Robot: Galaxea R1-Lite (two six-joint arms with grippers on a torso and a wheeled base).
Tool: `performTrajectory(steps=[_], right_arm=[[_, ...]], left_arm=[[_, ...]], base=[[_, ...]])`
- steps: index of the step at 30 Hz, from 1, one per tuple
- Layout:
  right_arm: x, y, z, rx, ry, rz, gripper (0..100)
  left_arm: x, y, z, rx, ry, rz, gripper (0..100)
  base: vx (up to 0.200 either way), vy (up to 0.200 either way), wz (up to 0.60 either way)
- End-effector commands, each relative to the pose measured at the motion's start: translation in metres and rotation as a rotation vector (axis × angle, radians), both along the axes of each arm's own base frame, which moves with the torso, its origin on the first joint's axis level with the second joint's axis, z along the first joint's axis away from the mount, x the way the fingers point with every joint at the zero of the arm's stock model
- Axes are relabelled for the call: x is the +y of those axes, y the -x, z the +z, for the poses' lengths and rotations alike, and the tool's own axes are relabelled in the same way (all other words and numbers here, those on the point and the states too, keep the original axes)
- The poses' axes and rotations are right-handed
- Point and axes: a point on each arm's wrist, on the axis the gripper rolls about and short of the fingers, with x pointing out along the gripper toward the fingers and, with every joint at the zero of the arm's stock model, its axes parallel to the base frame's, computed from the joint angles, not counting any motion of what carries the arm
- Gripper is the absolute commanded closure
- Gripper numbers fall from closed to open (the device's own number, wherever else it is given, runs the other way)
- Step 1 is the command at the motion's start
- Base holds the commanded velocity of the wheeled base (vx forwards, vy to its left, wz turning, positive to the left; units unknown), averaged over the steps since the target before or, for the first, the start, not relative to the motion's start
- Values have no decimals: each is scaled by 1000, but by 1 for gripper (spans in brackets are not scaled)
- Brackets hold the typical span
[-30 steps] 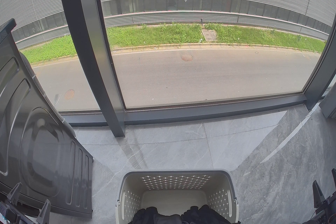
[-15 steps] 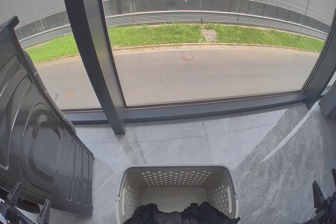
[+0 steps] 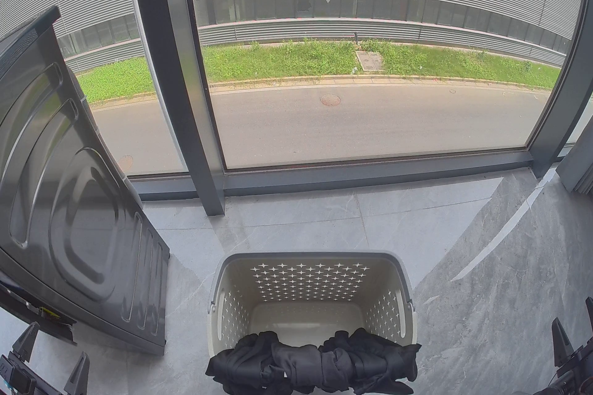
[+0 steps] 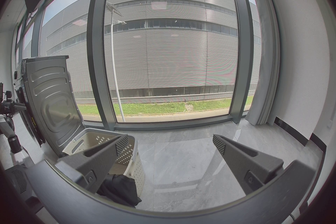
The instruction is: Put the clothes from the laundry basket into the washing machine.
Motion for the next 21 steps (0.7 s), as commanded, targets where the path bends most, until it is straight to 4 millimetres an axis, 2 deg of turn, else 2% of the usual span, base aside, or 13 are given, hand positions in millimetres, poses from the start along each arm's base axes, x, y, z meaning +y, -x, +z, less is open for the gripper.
performTrajectory(steps=[1,14,21], right_arm=[[0,0,-5,1,0,0,0],[0,0,-5,1,0,0,0],[0,0,-5,1,0,0,0]], left_arm=[[0,0,-5,0,0,1,0],[0,0,-5,0,0,1,0],[0,0,-5,0,-2,-1,0]], base=[[-200,0,0],[-200,0,0],[0,0,0]])
